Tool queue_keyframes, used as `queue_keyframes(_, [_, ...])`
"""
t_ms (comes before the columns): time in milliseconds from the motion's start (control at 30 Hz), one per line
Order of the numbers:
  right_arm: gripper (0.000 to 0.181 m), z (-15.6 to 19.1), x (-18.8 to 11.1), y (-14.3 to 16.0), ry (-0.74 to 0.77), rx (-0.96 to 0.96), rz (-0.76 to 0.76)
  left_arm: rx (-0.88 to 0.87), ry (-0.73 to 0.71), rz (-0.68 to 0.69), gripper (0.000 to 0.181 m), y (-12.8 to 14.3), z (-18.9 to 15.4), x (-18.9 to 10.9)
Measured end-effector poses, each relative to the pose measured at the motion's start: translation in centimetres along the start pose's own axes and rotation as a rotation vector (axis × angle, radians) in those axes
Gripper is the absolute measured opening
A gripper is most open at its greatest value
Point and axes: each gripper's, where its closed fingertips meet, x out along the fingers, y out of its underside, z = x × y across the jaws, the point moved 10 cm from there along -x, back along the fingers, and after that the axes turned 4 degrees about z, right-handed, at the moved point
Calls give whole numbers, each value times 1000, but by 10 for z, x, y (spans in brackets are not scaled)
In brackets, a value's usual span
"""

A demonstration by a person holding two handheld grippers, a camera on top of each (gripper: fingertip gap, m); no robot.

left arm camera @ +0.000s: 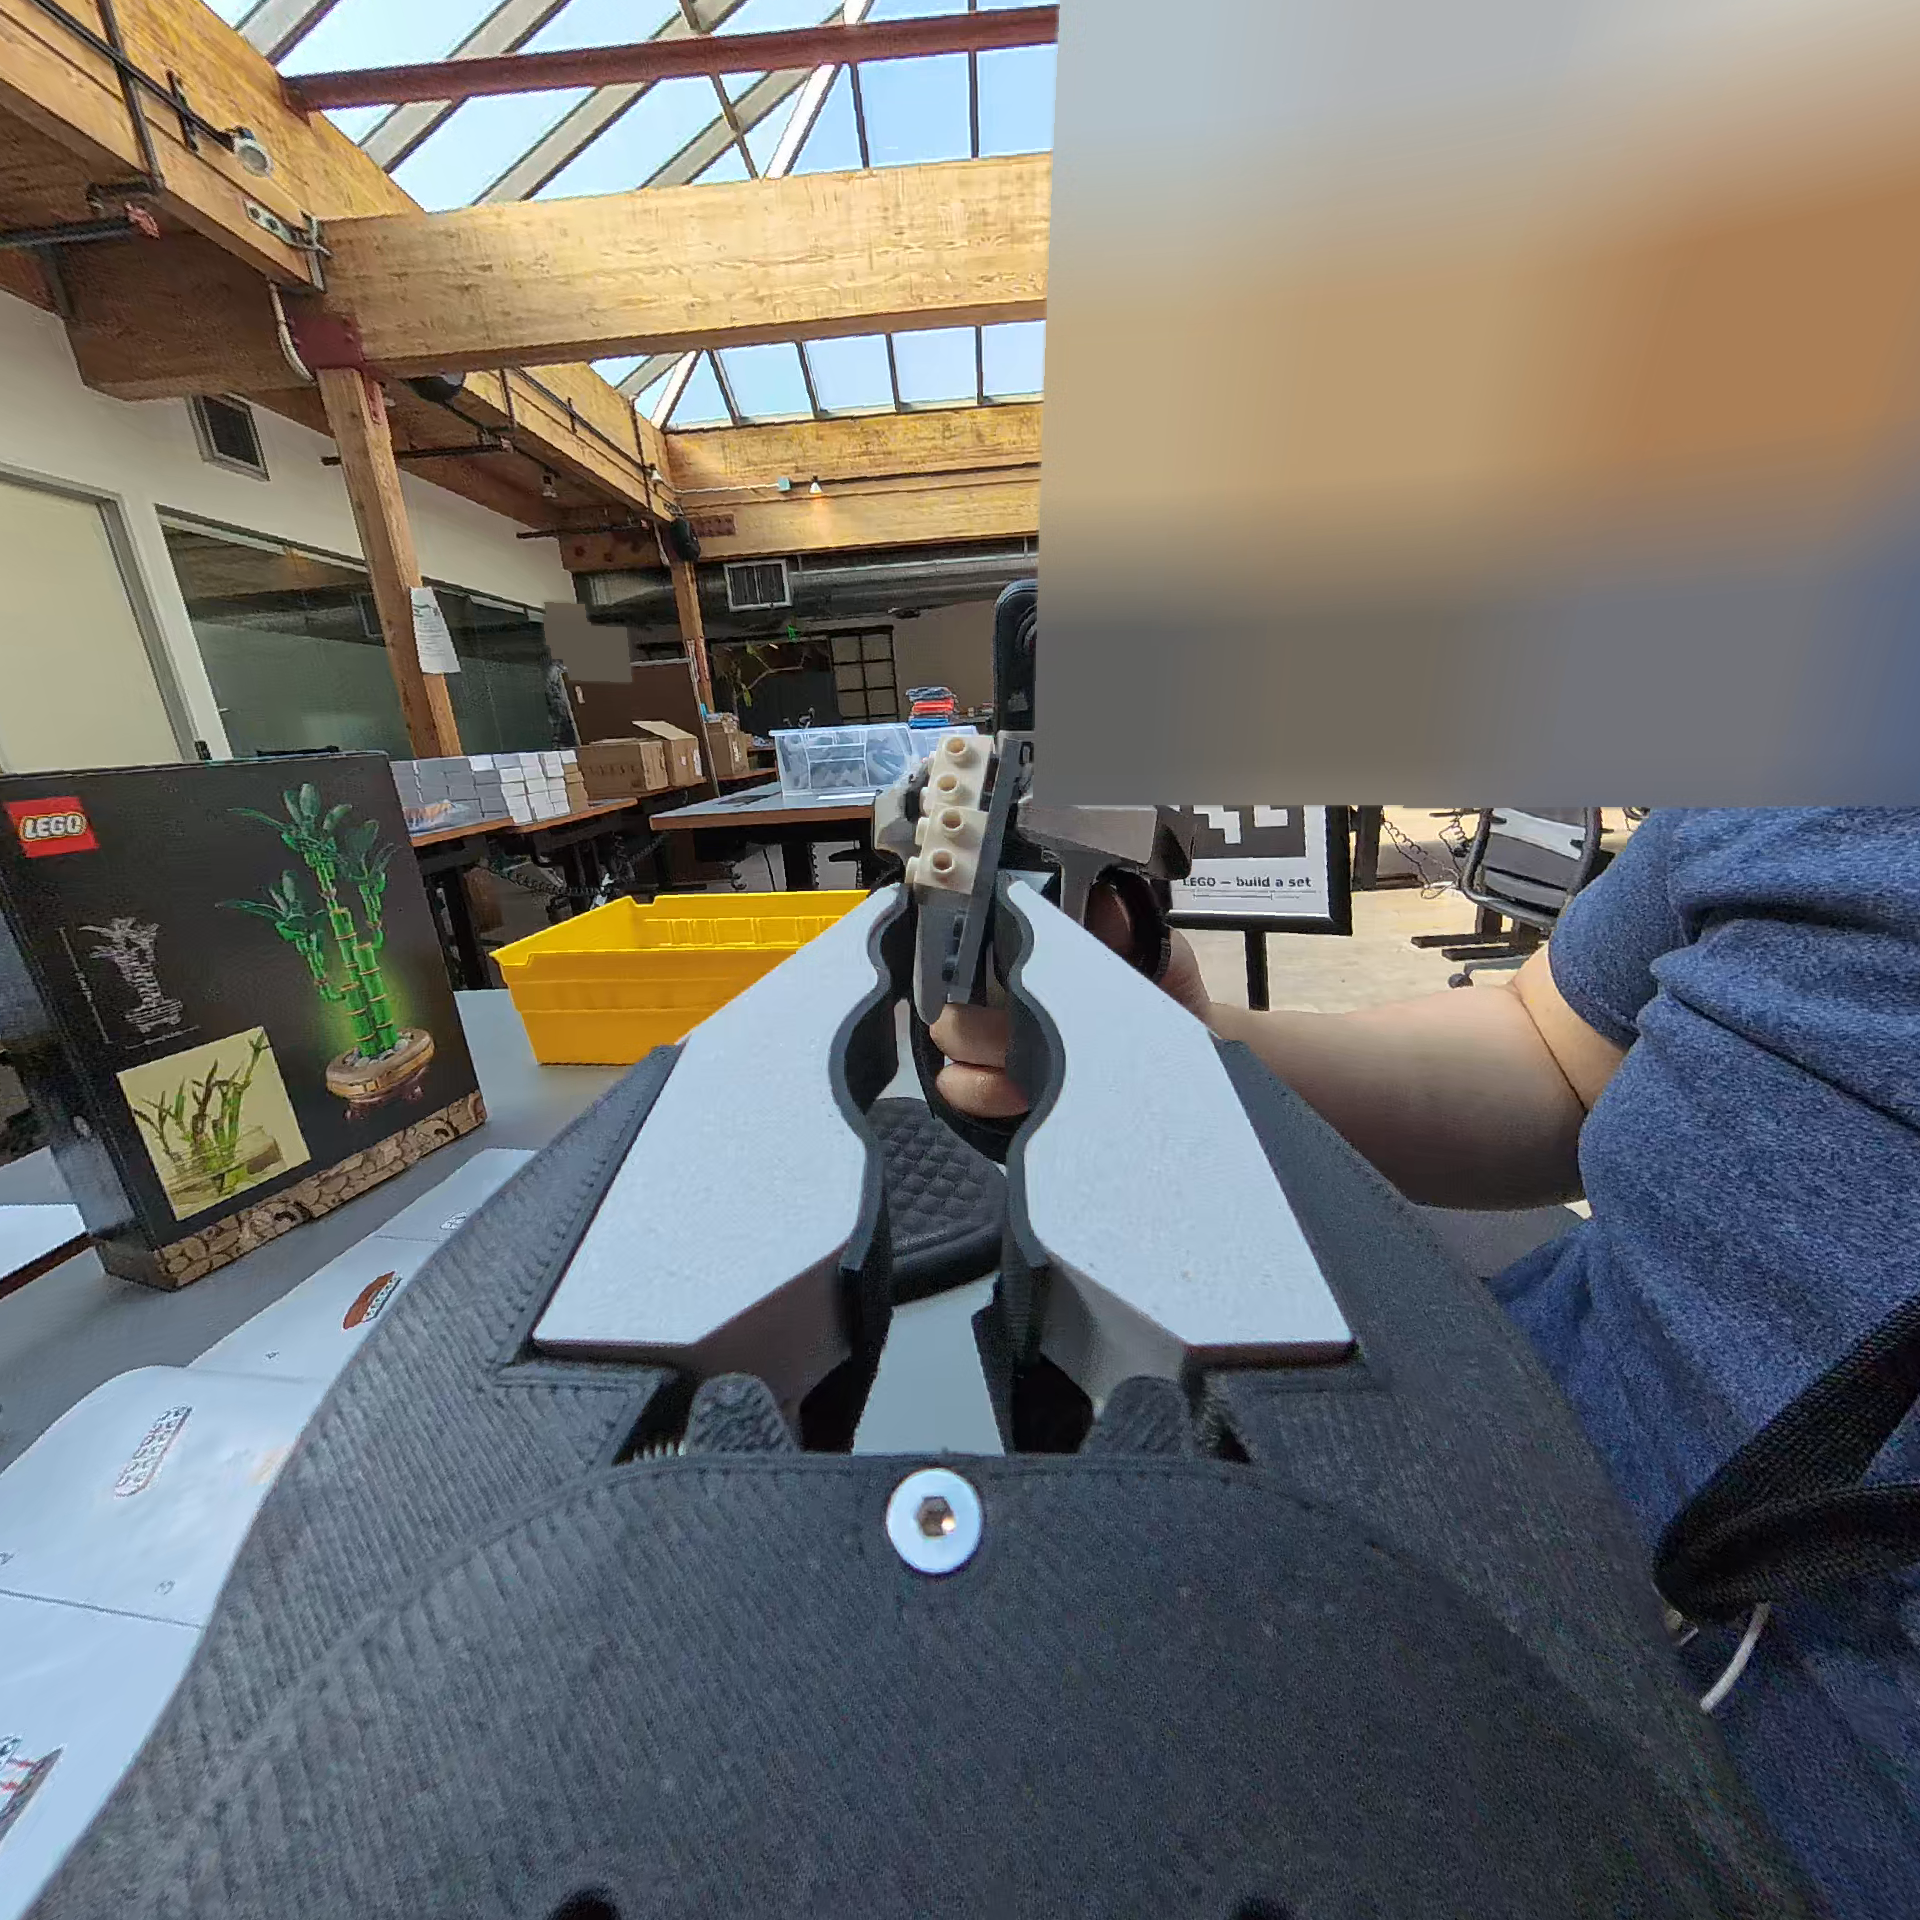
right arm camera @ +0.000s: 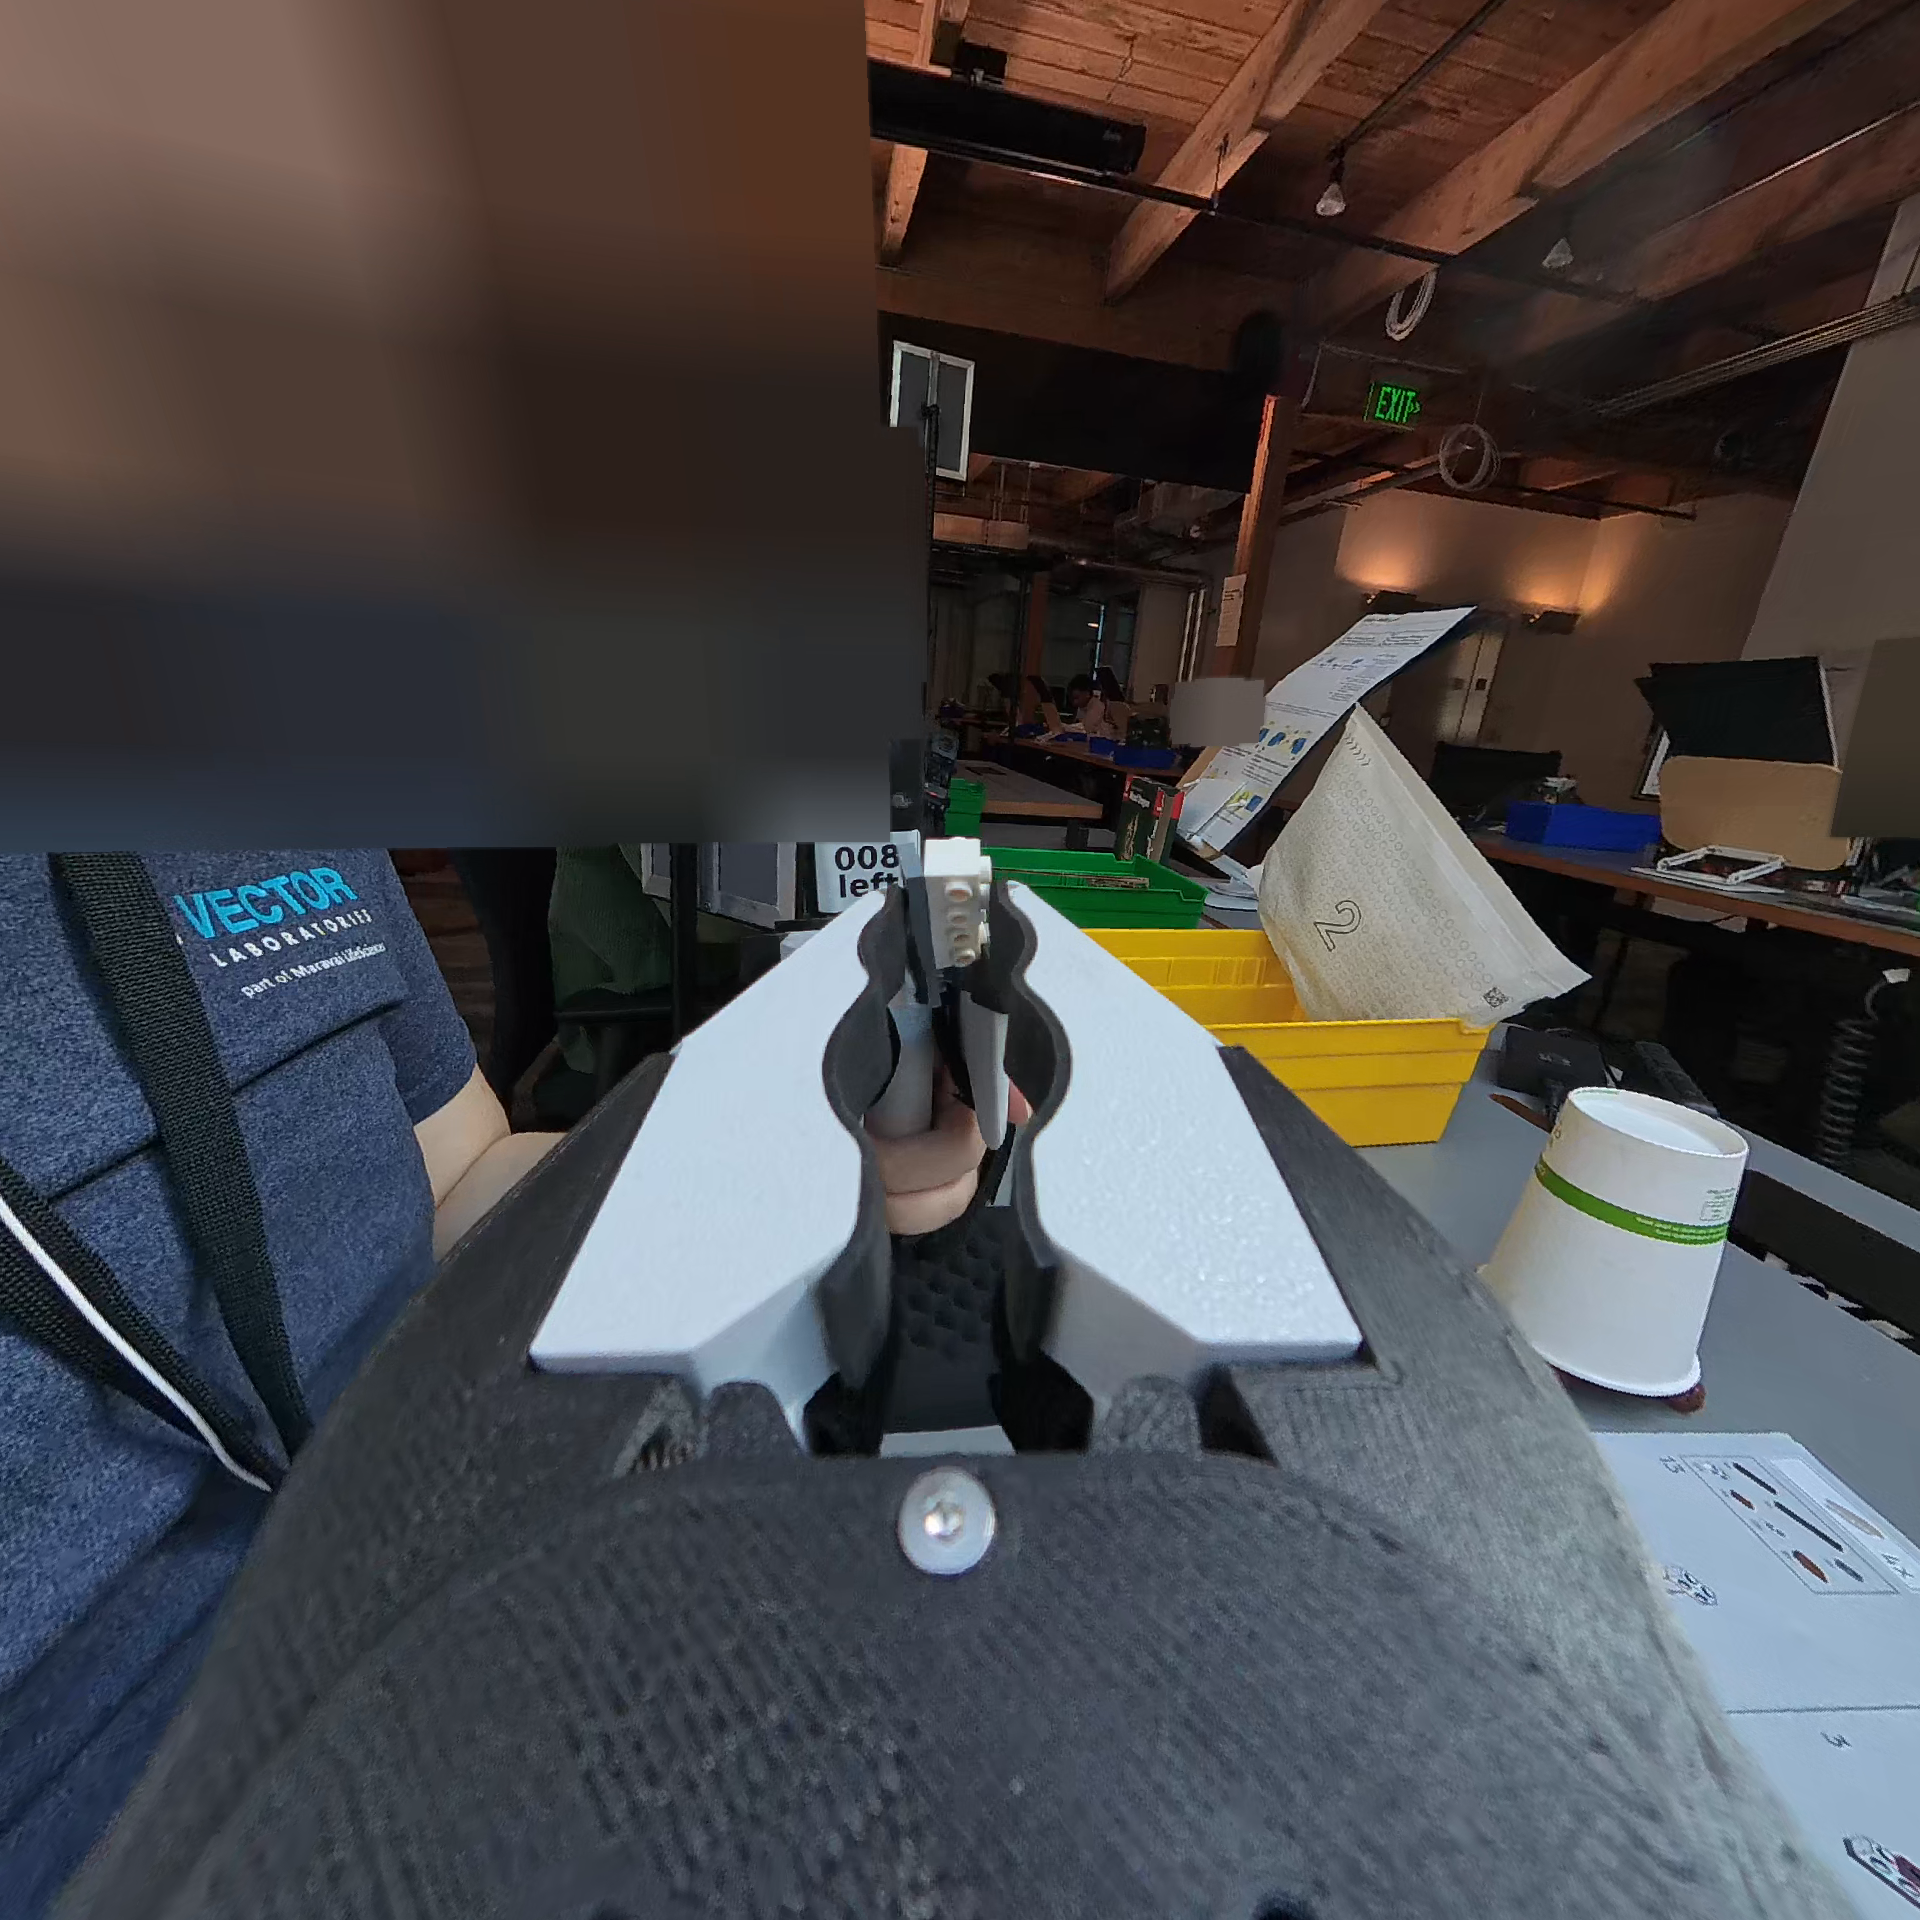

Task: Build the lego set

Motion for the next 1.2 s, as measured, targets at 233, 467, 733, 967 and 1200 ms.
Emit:
queue_keyframes(233, [14,2,4,2,11,-20,14,28,-49,-19,19,1,0,1])
queue_keyframes(467, [14,0,4,0,19,-30,38,126,-99,-41,18,-3,-4,-2])
queue_keyframes(733, [15,3,4,0,36,-62,96,146,-69,25,13,-2,-3,-4])
queue_keyframes(967, [14,8,6,-2,-7,-61,104,76,20,37,13,-4,-4,-6])
queue_keyframes(1200, [14,7,6,-2,-59,-25,126,58,68,58,12,-4,-4,-6])
